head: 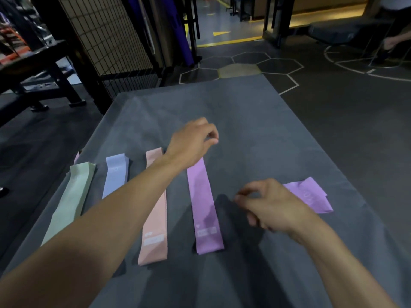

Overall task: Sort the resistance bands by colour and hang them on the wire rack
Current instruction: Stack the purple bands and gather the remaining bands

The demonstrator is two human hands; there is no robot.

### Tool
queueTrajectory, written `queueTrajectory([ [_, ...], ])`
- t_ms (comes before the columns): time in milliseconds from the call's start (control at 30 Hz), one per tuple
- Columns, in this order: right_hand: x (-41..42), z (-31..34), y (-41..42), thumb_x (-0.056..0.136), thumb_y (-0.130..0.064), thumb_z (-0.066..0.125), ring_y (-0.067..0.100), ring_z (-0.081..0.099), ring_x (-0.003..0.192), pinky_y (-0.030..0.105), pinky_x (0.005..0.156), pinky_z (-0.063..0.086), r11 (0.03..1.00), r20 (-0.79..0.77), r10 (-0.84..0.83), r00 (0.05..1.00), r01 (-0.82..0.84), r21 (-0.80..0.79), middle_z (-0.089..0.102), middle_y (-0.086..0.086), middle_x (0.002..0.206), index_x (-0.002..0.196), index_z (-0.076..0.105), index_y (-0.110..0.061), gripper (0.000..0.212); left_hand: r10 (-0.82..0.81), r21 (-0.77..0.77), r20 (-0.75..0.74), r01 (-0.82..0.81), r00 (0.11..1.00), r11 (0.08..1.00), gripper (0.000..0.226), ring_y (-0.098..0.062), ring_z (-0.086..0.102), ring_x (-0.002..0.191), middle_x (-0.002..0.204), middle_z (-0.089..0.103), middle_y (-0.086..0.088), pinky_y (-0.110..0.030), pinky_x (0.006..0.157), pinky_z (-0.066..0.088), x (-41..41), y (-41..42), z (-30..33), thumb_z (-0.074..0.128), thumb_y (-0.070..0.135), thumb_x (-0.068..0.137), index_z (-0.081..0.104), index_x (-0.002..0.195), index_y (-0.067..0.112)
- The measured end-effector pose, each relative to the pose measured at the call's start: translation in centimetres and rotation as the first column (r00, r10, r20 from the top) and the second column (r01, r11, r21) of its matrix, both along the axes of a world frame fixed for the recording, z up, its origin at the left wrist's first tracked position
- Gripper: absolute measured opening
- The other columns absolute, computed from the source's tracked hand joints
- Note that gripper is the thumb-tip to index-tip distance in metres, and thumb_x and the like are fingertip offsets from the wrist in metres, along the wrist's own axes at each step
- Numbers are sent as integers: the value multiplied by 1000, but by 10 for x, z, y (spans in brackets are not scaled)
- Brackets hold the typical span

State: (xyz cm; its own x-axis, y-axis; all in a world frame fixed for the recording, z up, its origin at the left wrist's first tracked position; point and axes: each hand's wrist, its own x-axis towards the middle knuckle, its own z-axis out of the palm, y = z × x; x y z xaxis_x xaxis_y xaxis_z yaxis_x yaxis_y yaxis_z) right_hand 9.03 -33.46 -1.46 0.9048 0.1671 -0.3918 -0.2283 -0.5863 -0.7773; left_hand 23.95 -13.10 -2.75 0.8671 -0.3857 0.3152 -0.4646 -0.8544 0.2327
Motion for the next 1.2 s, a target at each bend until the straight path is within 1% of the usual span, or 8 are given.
queueTrajectory([
  [100,11,-3,-31,90,-27,58,10,60,49,23,54,48,973,125,-188,974,202,-115,71,-2,59,89,70,-25,11,-277,-97,-112,267,954,959,5,-11,62,76,86,64,7,-37,76,53,-33,-29,8,74,25,89,72,91,21],
  [233,15,-8,-69,77,-24,53,29,69,80,39,78,59,882,220,-344,913,395,-256,75,1,79,77,68,-32,17,-437,-92,-190,427,879,900,9,-11,63,81,91,66,4,-37,79,53,-69,-70,3,76,25,87,73,95,21],
  [400,7,-8,-86,74,-30,51,31,70,84,39,82,59,827,286,-430,856,501,-255,75,3,85,83,68,-32,19,-478,46,-185,493,859,869,21,-17,54,99,107,62,6,-34,82,48,-82,-114,-1,74,31,88,72,109,29],
  [667,4,-5,-98,72,-27,51,31,70,86,37,84,58,819,255,-483,837,536,-206,74,4,89,80,67,-31,19,-488,271,-194,525,851,807,26,-16,57,95,98,67,13,-28,72,41,-84,-136,-10,74,26,85,71,109,36],
  [867,5,0,-97,79,-35,54,34,67,90,39,86,56,811,329,-531,781,580,-70,75,5,91,83,69,-31,16,-452,192,-126,469,883,862,19,-20,58,95,98,67,9,-35,76,50,-83,-138,-1,67,24,89,74,104,34],
  [1033,1,15,-97,93,-25,60,16,65,85,31,78,50,789,477,-609,633,545,284,72,-8,85,91,74,-22,15,-426,-29,76,429,901,903,7,-15,52,78,83,60,6,-36,70,47,-73,-114,64,73,28,89,76,95,29],
  [1133,1,20,-94,93,-25,61,7,65,82,37,83,53,757,442,-651,617,488,434,71,-15,81,89,75,-25,15,-438,-154,-26,429,899,890,6,-15,57,74,81,65,2,-32,68,45,-80,-100,118,72,22,91,73,97,24],
  [1200,-1,25,-89,97,-23,60,1,66,87,37,90,54,761,430,-628,648,400,510,73,-19,88,94,75,-26,16,-467,-217,-67,444,882,869,7,-20,63,81,90,71,-2,-39,70,48,-88,-91,146,70,18,94,72,100,18],
])
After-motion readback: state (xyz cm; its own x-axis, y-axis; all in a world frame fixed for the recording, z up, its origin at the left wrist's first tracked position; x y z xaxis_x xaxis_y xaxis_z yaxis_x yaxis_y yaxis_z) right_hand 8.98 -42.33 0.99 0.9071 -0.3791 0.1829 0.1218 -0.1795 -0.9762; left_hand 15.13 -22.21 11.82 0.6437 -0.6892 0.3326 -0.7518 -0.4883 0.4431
